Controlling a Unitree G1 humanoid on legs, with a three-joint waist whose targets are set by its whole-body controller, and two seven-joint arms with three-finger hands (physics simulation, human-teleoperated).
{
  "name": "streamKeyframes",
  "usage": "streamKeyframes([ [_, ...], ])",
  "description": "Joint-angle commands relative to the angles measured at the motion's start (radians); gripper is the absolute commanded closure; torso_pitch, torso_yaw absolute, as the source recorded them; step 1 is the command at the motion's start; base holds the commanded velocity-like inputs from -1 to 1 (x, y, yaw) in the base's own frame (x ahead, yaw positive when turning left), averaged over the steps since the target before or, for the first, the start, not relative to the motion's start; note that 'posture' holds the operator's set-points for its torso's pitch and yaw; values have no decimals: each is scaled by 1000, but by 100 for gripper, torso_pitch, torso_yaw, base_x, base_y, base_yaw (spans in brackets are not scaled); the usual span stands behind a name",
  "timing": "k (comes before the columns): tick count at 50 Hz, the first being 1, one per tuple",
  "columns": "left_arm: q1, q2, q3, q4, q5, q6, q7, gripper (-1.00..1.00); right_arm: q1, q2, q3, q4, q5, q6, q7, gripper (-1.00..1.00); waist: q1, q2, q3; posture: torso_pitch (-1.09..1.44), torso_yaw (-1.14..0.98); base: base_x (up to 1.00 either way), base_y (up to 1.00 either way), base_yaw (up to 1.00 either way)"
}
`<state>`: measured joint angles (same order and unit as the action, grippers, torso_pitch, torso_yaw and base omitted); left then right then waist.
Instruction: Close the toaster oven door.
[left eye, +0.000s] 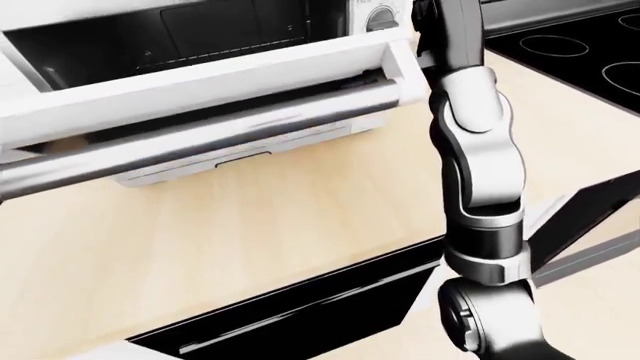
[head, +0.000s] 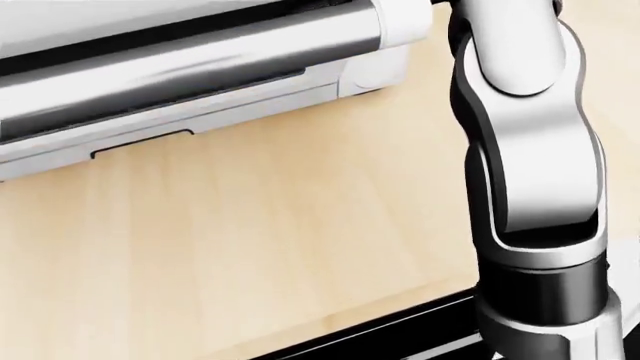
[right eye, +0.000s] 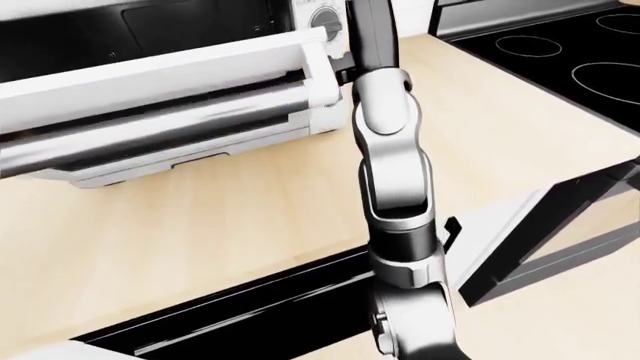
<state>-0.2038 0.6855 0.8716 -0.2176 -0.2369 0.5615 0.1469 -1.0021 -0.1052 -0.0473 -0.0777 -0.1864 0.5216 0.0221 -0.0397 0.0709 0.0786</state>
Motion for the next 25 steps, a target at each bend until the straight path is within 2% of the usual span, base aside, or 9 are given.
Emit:
streamKeyframes([
  [1, -15, 29, 17, -30, 0, -29, 1, -100, -78, 9, 26, -32, 19, -79, 2, -100, 7, 0, -32, 0, 0, 0, 0, 0],
  [25, -17, 19, 0, -50, -10, -68, -1, -100, -242, -10, 13, 303, 35, -246, -33, -100, -1, 8, -26, 0, 0, 0, 0, 0],
])
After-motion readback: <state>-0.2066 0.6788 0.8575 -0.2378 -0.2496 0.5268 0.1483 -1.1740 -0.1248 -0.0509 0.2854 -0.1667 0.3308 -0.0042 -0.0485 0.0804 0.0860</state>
